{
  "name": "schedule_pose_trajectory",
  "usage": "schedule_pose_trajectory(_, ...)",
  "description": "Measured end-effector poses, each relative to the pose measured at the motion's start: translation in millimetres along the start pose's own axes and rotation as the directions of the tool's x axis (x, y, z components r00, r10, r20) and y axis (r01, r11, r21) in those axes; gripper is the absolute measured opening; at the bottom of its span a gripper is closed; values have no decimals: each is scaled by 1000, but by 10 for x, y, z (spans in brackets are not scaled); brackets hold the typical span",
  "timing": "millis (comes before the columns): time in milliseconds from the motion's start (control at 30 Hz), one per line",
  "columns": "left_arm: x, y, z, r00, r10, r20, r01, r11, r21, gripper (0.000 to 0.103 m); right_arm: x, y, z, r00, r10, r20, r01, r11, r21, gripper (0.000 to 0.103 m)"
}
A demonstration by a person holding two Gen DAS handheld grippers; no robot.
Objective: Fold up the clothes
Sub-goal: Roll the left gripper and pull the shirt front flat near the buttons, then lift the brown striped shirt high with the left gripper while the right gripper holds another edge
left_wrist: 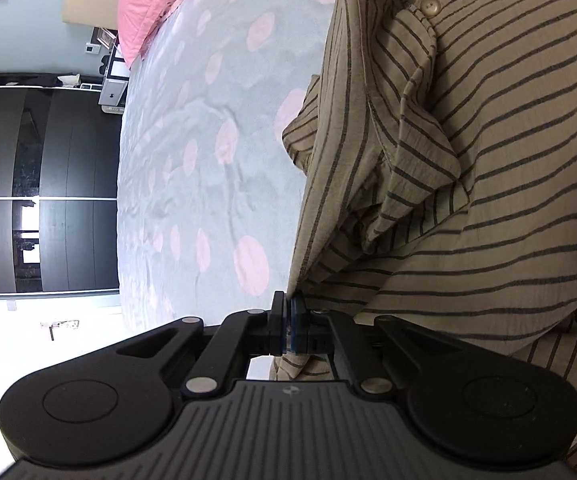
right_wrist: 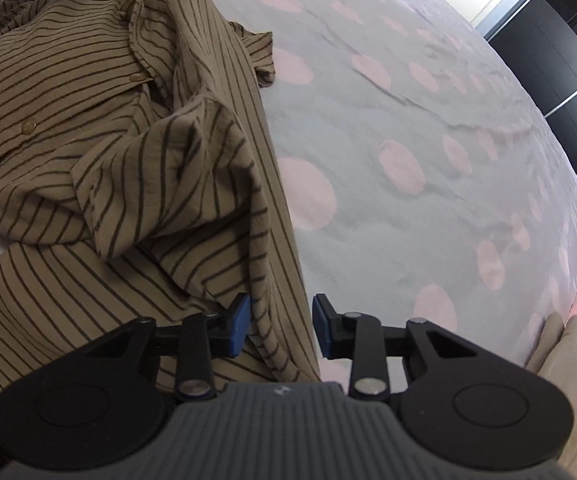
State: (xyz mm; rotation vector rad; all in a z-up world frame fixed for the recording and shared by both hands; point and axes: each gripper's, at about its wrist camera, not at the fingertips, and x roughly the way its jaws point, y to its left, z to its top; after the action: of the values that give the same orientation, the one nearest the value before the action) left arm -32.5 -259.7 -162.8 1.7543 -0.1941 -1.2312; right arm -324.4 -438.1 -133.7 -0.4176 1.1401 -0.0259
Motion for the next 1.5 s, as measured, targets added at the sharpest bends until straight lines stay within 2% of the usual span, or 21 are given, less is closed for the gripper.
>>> schedule_pose_trajectory(167, 25, -17, -80, 1000, -6, -25, 5, 999, -31, 0, 221, 79, 13, 999, 13, -29, -14, 999, -38, 32)
schedule_pose_trajectory(333, -5, -69, -125, 999, -15, -40, 14, 1000, -26, 0, 284, 86, -21, 1000, 8, -12, -9, 1000, -28, 20)
schedule_pose_trajectory(367, -10, -72, -129, 999, -14, -41, 13, 1000, -28, 0, 265, 81, -25, 1000, -2, -5, 2, 1000, -26, 17)
schedule_pose_trajectory(433, -15, -66, -136, 999, -8, -46, 6, 999, -40, 0, 214, 67, -31, 1000, -24, 10, 24, 1000, -20, 3)
schedule_pose_trajectory(633, -109, 118, -123, 998, 11, -54, -20, 988, -152, 0, -18, 13, -44, 989, -146, 31, 145, 989, 15, 1)
schedule_pose_trajectory(733, -300, 333, -116, 999, 31, -43, -41, 964, -263, 0, -232, -31, -35, 968, -243, 59, 240, 969, 56, 1)
schedule_pose_trajectory(800, -499, 542, -140, 998, 50, -29, -57, 929, -366, 0, -415, -67, -20, 945, -316, 80, 309, 947, 87, 1)
schedule_pose_trajectory(867, -701, 753, -165, 997, 72, -17, -71, 882, -467, 0, -633, -101, 17, 915, -390, 107, 375, 917, 134, 1)
schedule_pose_trajectory(933, -974, 963, -184, 992, 124, -4, -107, 840, -533, 0, -885, -141, 81, 871, -472, 135, 445, 875, 191, 1)
schedule_pose_trajectory(1000, -1277, 1177, -202, 983, 186, 6, -147, 796, -588, 0, -1186, -186, 155, 813, -559, 162, 513, 820, 252, 1)
schedule_pose_trajectory(1067, -1624, 1399, -223, 966, 258, 12, -192, 750, -632, 0, -1535, -202, 197, 744, -640, 189, 571, 757, 316, 1)
schedule_pose_trajectory(1133, -1987, 1621, -253, 944, 330, 16, -233, 699, -676, 0, -1904, -206, 246, 664, -716, 214, 621, 688, 376, 1)
schedule_pose_trajectory(1200, -2428, 1804, -289, 912, 409, 31, -263, 642, -721, 0, -2281, -183, 312, 576, -783, 235, 657, 614, 436, 1)
schedule_pose_trajectory(1267, -2875, 1985, -325, 873, 487, 42, -286, 580, -763, 0, -2697, -140, 367, 481, -838, 258, 677, 543, 497, 1)
schedule_pose_trajectory(1300, -3098, 2075, -343, 850, 524, 45, -295, 547, -783, 0, -2896, -106, 401, 436, -859, 268, 681, 510, 525, 1)
schedule_pose_trajectory(1400, -3720, 2199, -347, 775, 631, 42, -341, 473, -812, 0, -3467, 56, 448, 310, -905, 292, 691, 425, 584, 1)
schedule_pose_trajectory(1467, -4101, 2227, -345, 731, 680, 50, -346, 433, -832, 0, -3792, 157, 428, 249, -920, 301, 686, 387, 616, 1)
schedule_pose_trajectory(1500, -4262, 2216, -348, 714, 697, 56, -350, 426, -834, 0, -3947, 206, 411, 222, -926, 304, 682, 370, 631, 1)
